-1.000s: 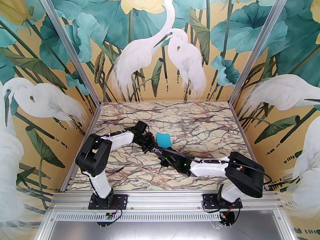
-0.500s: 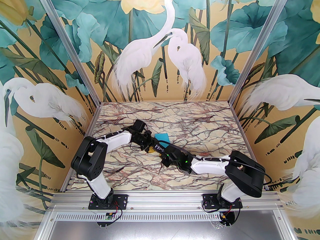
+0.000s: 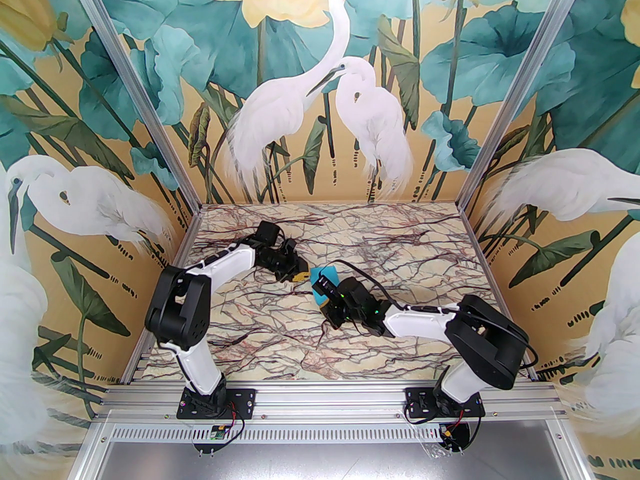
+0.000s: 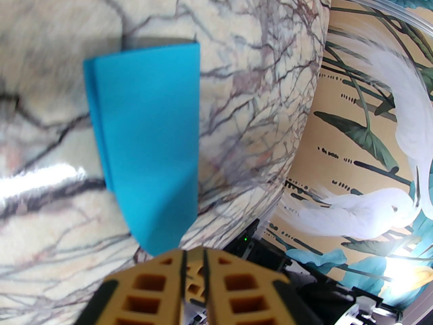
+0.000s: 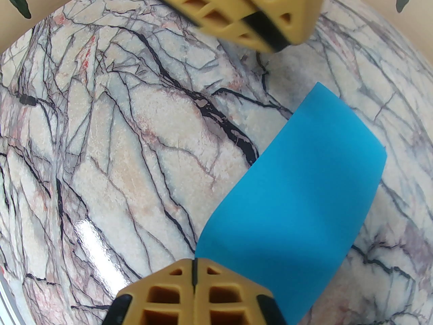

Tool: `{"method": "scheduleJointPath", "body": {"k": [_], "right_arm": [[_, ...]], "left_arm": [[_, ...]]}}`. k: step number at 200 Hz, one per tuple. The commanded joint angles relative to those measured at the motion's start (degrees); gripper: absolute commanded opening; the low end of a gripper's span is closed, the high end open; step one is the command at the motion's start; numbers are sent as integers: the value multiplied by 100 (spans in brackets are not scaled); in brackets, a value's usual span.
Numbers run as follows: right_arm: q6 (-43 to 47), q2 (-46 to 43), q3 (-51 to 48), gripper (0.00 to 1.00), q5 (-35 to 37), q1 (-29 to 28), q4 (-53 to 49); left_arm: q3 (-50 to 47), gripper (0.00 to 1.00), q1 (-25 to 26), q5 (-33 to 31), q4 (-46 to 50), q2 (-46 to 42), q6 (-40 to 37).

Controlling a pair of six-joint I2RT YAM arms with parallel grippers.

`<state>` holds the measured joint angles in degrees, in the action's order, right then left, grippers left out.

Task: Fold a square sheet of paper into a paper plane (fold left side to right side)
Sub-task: Third fold the triangle at the center of the table.

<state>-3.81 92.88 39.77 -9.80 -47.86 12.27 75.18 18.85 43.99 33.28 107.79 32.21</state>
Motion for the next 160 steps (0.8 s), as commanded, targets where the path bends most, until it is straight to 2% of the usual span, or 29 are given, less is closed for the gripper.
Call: {"method": "scheduleJointPath", "body": {"k": [1, 36, 74, 122, 160], "right_arm": [[-307, 145, 186, 0, -502, 141, 84], [-471, 326, 312, 0, -778, 278, 99], [-729, 428, 307, 0, -1002, 462, 277], [-949, 542, 338, 0, -1355, 743, 285], [-1053, 582, 356, 0, -1185, 981, 188]], "left_arm": [[578, 15, 214, 181, 391, 611, -471], [1421, 12, 487, 80, 764, 1402, -753], [1816, 10, 616, -111, 983, 1934, -968], [1904, 6, 699, -491, 1212, 2223, -1238], [1800, 4, 718, -611, 1234, 2321, -1376]]}}
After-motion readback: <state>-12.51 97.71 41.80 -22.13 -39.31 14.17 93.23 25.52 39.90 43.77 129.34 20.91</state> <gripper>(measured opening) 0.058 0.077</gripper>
